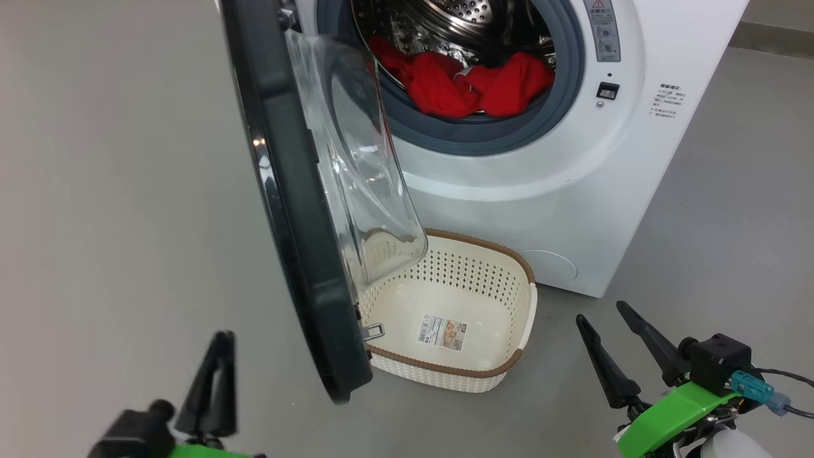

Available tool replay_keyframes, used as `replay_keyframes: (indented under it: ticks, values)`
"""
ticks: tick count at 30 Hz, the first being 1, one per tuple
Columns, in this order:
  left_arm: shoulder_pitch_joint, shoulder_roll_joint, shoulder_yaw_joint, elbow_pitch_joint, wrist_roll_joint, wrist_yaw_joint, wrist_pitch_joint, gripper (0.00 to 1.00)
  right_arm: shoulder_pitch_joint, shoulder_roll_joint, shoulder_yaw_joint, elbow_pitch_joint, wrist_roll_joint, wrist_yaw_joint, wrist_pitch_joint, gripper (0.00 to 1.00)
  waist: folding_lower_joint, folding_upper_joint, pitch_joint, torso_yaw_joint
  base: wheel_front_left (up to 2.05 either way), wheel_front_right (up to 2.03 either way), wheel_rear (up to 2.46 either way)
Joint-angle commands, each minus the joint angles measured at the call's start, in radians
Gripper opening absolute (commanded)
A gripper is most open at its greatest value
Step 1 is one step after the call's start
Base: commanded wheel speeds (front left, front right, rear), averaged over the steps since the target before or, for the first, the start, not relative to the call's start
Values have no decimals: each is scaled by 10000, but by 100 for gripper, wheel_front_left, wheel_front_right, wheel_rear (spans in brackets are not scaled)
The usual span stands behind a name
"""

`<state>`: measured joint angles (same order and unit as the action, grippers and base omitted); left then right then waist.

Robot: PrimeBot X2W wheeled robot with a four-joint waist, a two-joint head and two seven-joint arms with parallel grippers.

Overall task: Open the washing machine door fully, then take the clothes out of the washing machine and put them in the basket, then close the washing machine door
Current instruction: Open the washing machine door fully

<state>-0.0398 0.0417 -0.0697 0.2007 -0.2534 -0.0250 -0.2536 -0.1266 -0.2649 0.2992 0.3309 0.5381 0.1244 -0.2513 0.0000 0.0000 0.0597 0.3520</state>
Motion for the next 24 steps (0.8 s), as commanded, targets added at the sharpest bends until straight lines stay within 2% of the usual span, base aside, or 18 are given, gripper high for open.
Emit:
replay_keyframes:
  ticks: [1,5,8,9,13,15,20,24]
  values:
    - [-162,85,638,-691,-234,171,-82,0,-28,-49,47,-275,-82,63,-104,100,0,0,-4,-13,0,0,0]
    - [-328,85,1118,-2055,-670,362,-82,0,-47,-55,22,-330,-99,63,-104,100,0,0,1,-4,0,0,0]
    - [-490,85,1110,-3367,-829,435,-82,0,-54,-78,22,-364,-145,63,-105,100,0,0,24,16,0,0,0]
    - [-490,85,1110,-3367,-829,435,-82,0,-54,-78,22,-364,-145,63,-105,100,0,0,24,16,0,0,0]
    - [-576,85,396,-4932,-777,498,-82,0,-83,-106,52,-384,-253,63,-105,100,0,0,55,18,0,0,0]
    - [-516,85,-596,-5640,-602,409,-82,0,-111,-101,39,-426,-358,63,-105,100,0,0,75,-3,0,0,0]
    - [-215,85,-2416,-5173,-517,116,-82,0,-128,-95,12,-487,-586,63,-105,100,0,0,94,-49,0,0,0]
    - [-160,85,-3177,-3977,-852,138,-82,0,-134,-84,11,-470,-672,63,-105,100,0,0,105,-102,0,0,0]
